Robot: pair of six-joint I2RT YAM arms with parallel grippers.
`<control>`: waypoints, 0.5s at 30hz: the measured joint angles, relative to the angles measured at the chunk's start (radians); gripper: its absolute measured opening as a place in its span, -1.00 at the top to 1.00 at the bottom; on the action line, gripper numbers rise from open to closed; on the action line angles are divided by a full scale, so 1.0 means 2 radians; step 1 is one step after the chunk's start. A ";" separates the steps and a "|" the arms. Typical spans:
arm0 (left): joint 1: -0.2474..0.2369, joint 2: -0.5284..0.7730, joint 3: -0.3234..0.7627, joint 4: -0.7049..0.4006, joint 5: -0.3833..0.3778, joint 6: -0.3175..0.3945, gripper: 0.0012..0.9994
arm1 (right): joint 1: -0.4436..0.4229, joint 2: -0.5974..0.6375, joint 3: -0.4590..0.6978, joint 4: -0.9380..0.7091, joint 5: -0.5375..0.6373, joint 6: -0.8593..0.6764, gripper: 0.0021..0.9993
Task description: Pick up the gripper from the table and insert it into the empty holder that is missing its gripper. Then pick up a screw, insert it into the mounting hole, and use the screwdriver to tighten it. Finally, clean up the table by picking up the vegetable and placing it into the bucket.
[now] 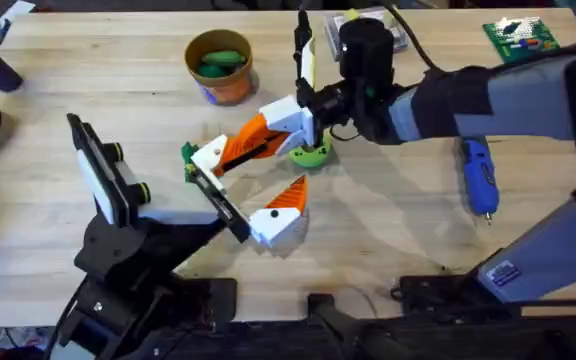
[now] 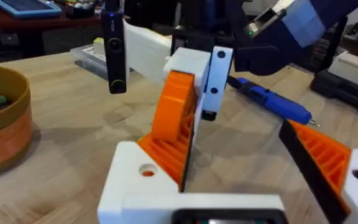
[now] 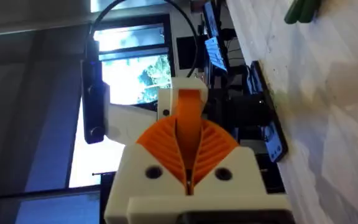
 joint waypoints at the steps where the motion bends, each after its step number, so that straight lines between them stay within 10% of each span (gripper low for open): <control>1: 0.000 0.000 0.000 0.000 0.000 0.000 -0.98 | 0.000 0.000 0.000 0.000 0.000 0.000 0.95; 15: 0.000 0.000 0.000 0.000 -0.005 0.000 -0.98 | 0.002 0.003 0.000 0.014 0.007 -0.009 0.98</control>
